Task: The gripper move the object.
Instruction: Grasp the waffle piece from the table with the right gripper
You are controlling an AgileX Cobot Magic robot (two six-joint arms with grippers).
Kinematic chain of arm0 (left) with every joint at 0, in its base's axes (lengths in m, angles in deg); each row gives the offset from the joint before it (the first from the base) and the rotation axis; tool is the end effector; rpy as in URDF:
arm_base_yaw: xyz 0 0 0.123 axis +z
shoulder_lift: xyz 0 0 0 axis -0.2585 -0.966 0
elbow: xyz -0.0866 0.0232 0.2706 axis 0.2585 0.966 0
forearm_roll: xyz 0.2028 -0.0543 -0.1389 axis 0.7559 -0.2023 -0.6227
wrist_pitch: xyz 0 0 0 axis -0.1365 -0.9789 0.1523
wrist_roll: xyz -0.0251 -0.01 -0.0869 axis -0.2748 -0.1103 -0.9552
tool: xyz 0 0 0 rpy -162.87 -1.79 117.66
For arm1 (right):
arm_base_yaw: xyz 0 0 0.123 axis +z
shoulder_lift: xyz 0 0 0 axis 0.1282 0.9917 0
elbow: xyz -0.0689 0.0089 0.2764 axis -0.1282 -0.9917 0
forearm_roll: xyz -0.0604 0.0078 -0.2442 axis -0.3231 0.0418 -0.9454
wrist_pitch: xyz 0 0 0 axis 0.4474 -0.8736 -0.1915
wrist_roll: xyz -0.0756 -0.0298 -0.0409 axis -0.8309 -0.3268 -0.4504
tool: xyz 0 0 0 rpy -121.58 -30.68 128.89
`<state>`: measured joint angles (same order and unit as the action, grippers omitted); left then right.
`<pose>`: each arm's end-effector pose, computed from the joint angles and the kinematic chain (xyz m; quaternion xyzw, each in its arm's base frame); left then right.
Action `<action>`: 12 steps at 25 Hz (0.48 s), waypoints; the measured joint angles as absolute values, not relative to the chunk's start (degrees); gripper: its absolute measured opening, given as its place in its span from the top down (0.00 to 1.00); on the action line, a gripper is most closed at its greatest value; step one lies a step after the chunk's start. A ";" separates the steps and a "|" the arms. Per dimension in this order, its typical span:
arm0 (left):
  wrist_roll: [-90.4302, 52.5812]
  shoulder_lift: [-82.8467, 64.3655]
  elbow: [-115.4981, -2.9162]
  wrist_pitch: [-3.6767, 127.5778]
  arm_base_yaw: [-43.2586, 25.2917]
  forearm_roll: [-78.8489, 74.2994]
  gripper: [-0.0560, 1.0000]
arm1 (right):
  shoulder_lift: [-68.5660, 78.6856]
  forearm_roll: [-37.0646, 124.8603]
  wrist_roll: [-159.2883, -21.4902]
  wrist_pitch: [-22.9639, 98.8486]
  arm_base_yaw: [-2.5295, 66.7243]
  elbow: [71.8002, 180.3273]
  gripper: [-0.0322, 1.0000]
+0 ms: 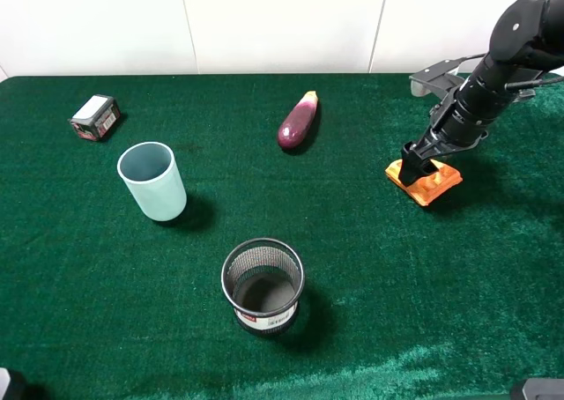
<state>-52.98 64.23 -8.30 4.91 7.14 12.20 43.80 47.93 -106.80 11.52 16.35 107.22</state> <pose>-0.0058 0.0022 0.2772 0.0579 0.8502 -0.0272 0.5225 0.3410 0.0650 0.1177 -0.3327 0.9376 0.0445 0.0913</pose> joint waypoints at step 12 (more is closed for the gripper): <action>-52.98 64.23 -8.30 4.91 7.14 12.20 0.02 | 47.47 49.17 -106.84 11.13 16.35 107.37 0.30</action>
<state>-52.98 64.23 -8.30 4.91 7.14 12.20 47.47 49.17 -106.84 11.13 16.35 107.37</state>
